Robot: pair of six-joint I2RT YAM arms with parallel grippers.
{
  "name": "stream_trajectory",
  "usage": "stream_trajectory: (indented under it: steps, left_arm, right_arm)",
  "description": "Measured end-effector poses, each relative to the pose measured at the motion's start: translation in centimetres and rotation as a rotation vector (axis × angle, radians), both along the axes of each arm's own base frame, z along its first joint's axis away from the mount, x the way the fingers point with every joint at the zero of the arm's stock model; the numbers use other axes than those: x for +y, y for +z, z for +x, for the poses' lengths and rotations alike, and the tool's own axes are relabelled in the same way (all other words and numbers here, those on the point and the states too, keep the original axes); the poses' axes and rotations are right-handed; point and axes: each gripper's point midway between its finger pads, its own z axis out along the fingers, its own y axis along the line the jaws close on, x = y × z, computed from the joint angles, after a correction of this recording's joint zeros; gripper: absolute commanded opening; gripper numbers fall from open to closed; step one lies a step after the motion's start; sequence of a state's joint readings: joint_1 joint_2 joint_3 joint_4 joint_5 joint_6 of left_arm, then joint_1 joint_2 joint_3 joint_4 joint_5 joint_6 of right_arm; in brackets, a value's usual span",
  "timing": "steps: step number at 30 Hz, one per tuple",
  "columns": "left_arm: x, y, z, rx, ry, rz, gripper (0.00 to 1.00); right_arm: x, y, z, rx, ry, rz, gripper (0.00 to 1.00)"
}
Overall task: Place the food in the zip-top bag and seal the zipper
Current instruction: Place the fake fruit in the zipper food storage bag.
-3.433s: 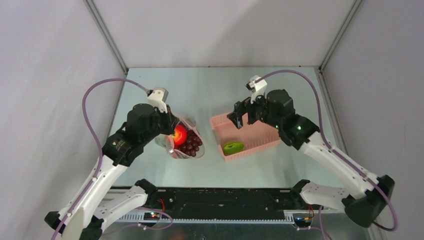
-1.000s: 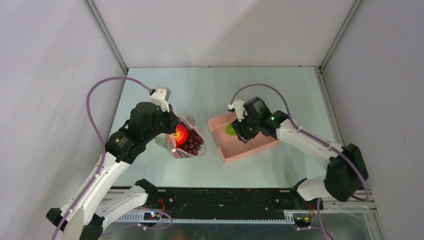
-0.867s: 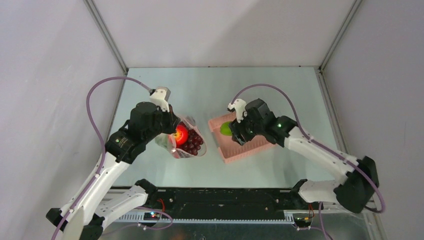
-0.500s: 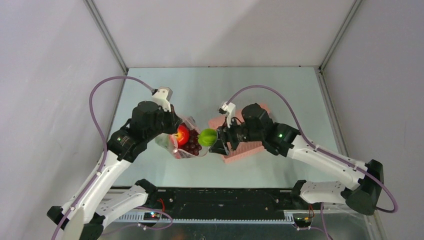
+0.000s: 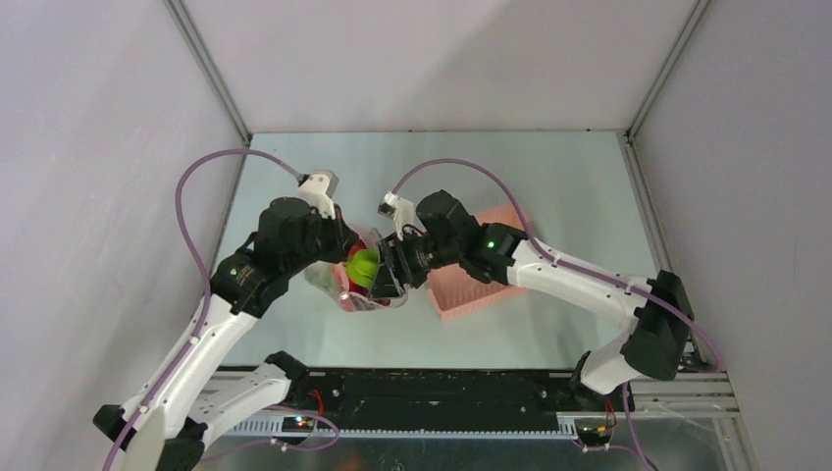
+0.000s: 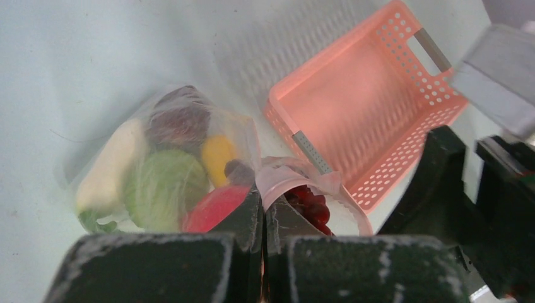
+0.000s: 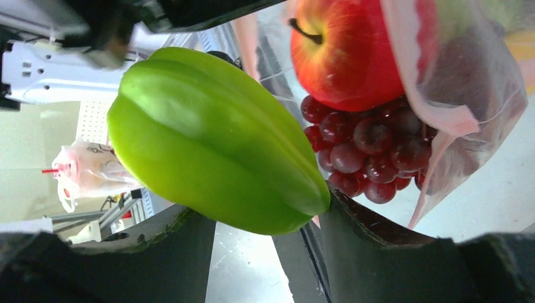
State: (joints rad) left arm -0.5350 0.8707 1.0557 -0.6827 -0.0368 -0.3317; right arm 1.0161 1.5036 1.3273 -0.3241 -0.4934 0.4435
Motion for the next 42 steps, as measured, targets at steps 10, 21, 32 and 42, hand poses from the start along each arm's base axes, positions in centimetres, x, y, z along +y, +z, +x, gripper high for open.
stream_trajectory:
  steps: [10, 21, 32, 42]
  left_arm:
    - [-0.3, 0.0, -0.2, 0.004, -0.018, -0.008, 0.00]
    - [-1.6, 0.3, -1.1, 0.002, -0.131, -0.027, 0.00]
    - [-2.2, 0.3, -1.6, 0.009, -0.174, -0.041, 0.00]
    - [-1.9, 0.5, -1.9, -0.004, -0.158, -0.052, 0.00]
  right_arm:
    - [-0.8, -4.1, 2.0, 0.089, -0.165, -0.189, 0.06]
    - [-1.6, -4.5, 5.6, 0.125, -0.401, -0.369, 0.05]
    - [-0.6, -5.7, 7.4, 0.061, -0.484, -0.488, 0.24]
    - [-1.8, -5.4, 8.7, 0.018, -0.564, -0.525, 0.31]
